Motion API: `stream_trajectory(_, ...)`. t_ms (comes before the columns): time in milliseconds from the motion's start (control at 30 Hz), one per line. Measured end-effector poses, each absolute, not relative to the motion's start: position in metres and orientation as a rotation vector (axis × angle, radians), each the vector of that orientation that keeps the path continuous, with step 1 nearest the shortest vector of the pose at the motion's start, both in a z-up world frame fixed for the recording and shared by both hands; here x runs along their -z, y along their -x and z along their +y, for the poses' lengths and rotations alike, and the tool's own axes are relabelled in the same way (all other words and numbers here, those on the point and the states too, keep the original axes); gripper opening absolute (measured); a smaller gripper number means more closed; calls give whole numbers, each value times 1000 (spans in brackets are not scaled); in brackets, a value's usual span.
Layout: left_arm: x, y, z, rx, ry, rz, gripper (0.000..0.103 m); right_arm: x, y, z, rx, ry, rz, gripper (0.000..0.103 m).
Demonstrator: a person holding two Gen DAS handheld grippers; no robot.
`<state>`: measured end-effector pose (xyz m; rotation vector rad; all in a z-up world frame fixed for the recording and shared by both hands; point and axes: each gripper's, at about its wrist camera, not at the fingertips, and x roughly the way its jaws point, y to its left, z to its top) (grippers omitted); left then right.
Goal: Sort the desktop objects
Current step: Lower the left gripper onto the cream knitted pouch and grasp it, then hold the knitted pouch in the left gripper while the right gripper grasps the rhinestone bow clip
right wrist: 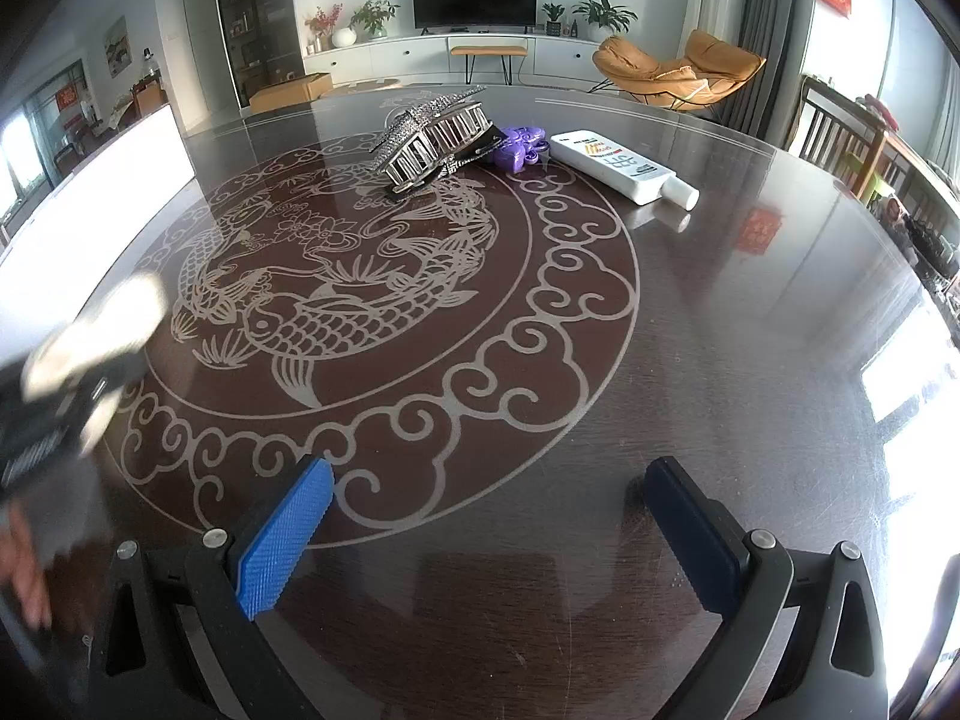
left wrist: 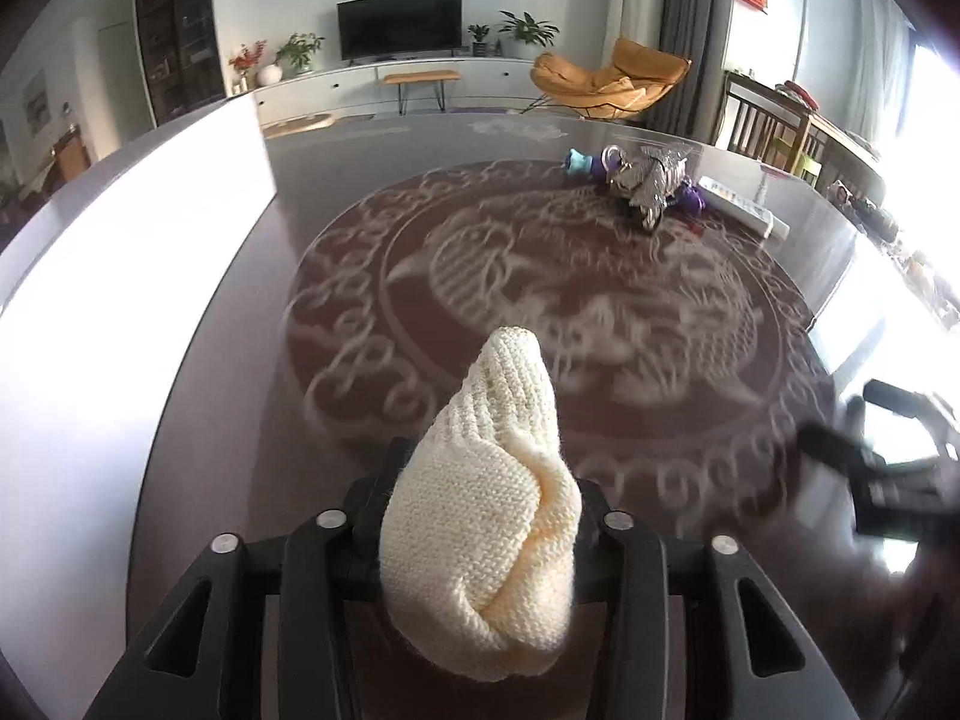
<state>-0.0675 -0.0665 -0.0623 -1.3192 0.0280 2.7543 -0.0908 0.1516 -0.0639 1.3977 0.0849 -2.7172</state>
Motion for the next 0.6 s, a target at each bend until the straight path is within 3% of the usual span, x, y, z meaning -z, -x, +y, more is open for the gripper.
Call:
stream_trajectory(33, 64, 64, -68, -2748, 1324, 24, 74, 64, 91, 152, 2717, -1398, 85, 103)
stream_trajectory(67, 66, 63, -67, -2738, 1339, 23, 85, 64, 91, 152, 2717, -1398, 85, 103)
stream_trajectory(167, 71, 70, -64, -2720, 1393, 52, 103, 64, 91, 152, 2717, -1398, 85, 103)
stream_trajectory(600, 75, 74, -56, -2707, 1406, 70, 103, 64, 91, 151, 2717, -1398, 85, 103)
